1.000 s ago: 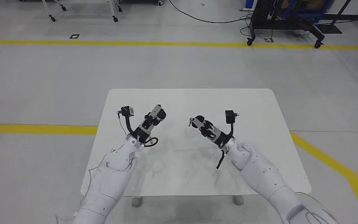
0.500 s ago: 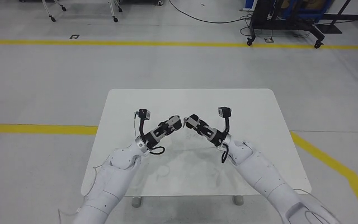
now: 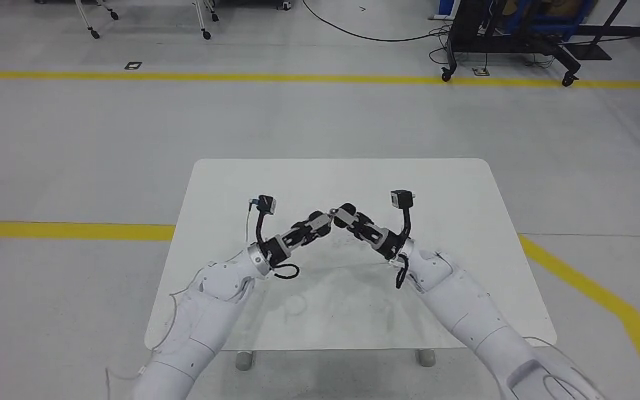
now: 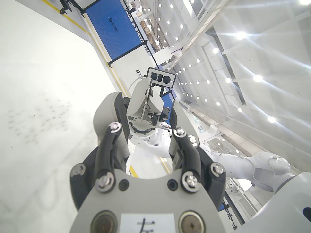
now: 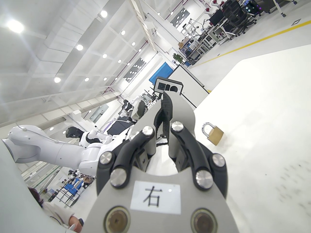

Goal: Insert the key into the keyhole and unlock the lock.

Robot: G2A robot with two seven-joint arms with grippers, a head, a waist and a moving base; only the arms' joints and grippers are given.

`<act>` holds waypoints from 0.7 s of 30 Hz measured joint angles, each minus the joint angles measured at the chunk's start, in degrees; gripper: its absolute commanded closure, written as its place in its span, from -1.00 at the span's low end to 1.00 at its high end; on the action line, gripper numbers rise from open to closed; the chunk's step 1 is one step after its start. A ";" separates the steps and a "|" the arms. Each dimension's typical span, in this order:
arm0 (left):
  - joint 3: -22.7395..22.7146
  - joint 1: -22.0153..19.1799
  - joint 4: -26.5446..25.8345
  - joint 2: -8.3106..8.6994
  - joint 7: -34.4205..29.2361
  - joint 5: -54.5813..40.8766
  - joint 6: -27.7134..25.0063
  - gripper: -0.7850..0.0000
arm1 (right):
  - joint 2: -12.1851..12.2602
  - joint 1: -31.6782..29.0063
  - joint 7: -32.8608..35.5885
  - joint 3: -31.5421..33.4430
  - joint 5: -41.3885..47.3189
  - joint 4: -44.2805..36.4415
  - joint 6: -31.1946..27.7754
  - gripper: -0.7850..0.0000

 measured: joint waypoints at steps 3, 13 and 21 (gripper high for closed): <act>0.45 -0.26 0.35 -0.03 -0.04 0.95 0.09 0.57 | -0.34 0.19 0.19 0.07 -0.21 0.45 0.00 1.00; 0.90 -1.17 1.92 -0.16 1.92 2.31 -0.29 1.00 | -1.21 0.52 0.88 0.74 -0.76 1.97 0.00 1.00; 0.70 -1.15 2.02 -0.17 4.00 3.13 -1.13 1.00 | -1.53 0.77 1.82 1.28 -1.51 2.58 0.00 -1.00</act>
